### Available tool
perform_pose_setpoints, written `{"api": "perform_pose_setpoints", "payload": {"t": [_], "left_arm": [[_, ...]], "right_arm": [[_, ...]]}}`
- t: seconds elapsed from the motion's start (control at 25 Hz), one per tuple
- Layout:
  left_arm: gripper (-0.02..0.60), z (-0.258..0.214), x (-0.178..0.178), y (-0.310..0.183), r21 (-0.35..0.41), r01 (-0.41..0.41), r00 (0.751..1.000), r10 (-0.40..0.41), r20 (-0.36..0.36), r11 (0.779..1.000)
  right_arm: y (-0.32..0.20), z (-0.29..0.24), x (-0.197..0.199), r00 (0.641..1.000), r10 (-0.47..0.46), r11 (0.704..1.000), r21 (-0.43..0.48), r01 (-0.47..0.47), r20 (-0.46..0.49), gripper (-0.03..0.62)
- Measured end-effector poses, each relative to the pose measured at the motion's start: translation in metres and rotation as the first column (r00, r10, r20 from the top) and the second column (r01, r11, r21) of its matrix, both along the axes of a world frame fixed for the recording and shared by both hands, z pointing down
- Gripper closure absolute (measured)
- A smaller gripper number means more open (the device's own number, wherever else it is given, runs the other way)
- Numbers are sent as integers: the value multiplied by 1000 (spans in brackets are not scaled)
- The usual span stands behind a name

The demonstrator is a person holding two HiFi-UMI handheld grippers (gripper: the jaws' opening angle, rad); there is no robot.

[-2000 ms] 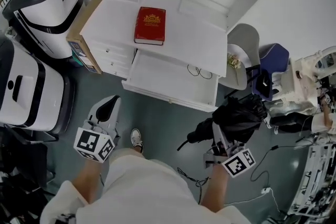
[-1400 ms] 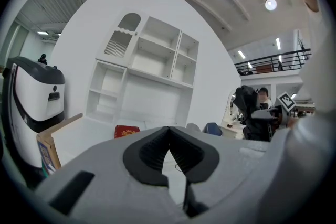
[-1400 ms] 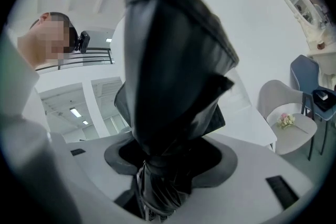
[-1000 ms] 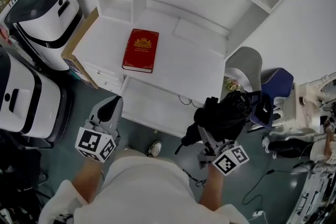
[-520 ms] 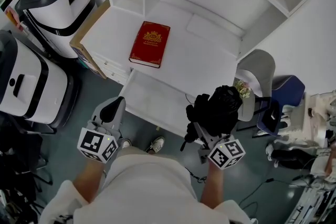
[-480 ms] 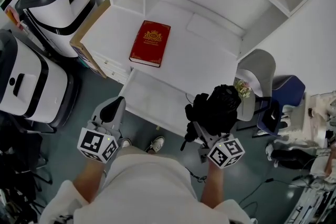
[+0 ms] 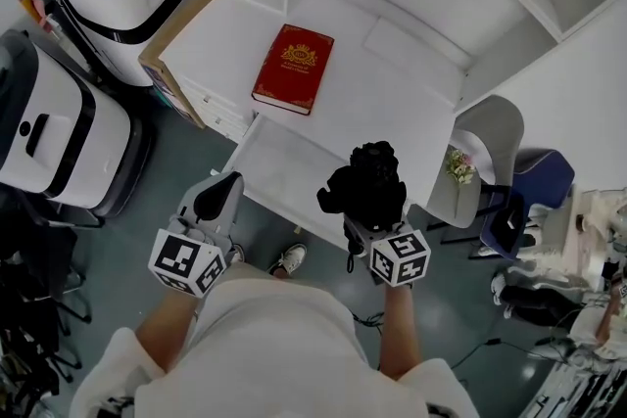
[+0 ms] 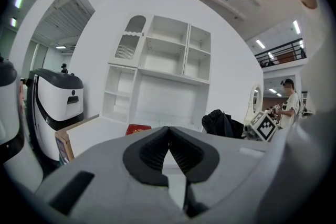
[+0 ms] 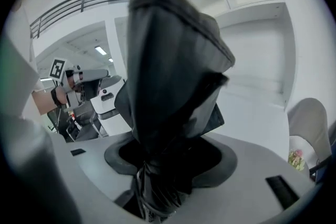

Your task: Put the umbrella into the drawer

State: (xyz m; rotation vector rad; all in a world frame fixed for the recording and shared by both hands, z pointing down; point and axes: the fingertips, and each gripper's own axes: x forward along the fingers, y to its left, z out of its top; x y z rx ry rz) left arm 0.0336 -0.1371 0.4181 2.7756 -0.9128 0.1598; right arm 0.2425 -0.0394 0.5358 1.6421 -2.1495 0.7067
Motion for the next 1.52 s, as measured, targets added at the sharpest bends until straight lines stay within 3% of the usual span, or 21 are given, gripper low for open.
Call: {"api": "perform_pose_setpoints", "payload": {"t": [0.36, 0.52, 0.72, 1.12, 1.52], "left_arm": [[568, 2, -20, 0, -6, 77, 997, -76, 23, 997], [567, 3, -29, 0, -13, 119, 992, -118, 31, 993], [568, 4, -36, 4, -15, 166, 985, -165, 39, 986], [568, 12, -49, 21, -27, 213, 975, -211, 71, 977], [568, 14, -46, 29, -31, 196, 977, -193, 85, 980]], "right_arm": [[-29, 56, -17, 988, -140, 984, -121, 132, -60, 352], [-32, 78, -24, 956, -231, 963, -185, 198, -179, 352], [-32, 106, -33, 929, -323, 930, -244, 276, -183, 352], [-40, 160, -38, 896, -402, 883, -339, 325, -188, 352], [-48, 197, -42, 879, -434, 848, -419, 326, -195, 350]]}}
